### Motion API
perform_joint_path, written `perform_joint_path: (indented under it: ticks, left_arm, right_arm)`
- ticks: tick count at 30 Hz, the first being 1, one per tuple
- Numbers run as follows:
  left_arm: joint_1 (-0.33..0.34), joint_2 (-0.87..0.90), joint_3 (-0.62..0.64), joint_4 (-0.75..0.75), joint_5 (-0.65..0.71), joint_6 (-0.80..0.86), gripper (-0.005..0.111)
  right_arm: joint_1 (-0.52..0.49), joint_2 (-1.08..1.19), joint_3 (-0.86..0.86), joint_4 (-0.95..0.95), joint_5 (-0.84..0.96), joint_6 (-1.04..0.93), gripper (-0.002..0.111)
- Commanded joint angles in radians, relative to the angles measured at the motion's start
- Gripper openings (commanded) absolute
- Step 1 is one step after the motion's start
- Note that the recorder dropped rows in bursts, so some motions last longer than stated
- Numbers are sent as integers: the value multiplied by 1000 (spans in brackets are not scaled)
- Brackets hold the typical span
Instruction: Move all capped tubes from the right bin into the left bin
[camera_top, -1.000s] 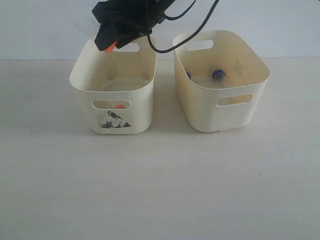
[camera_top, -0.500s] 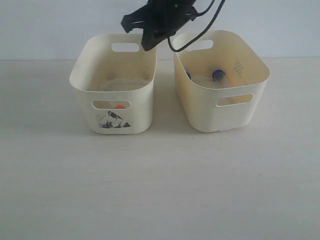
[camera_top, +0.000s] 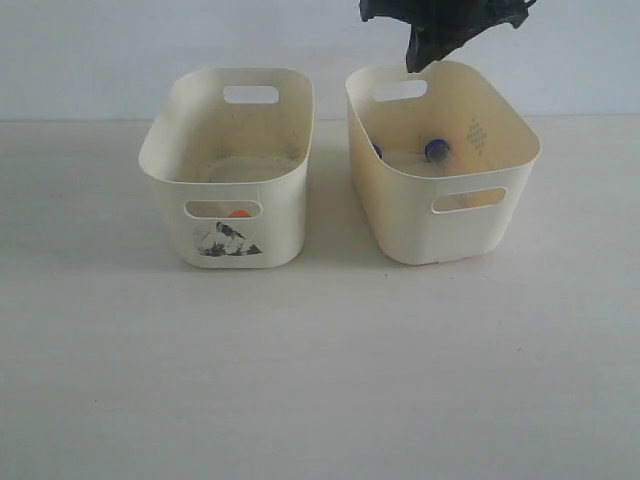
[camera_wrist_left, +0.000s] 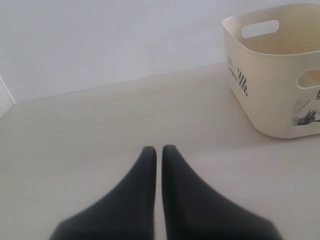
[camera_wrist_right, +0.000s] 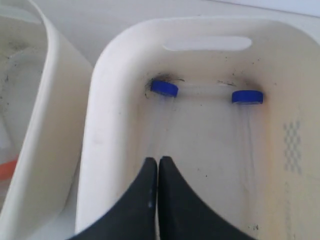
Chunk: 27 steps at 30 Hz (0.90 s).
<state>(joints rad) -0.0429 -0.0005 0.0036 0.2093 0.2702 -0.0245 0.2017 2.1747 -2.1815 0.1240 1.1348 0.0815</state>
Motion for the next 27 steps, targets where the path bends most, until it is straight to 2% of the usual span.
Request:
perform_joint_path:
  ticks: [1,7,27]
  left_arm:
    - [-1,0,-4,-4,-9,-13,4]
    - [-1,0,-4,-4,-9,-13,4]
    - [-1,0,-4,-4,-9,-13,4]
  right_arm:
    - [-6,22,-5,-14,-58,31,0]
    - [-6,71,-5,-114,-26,92,0]
    - [-10,187,-5,-112,-79,62,0]
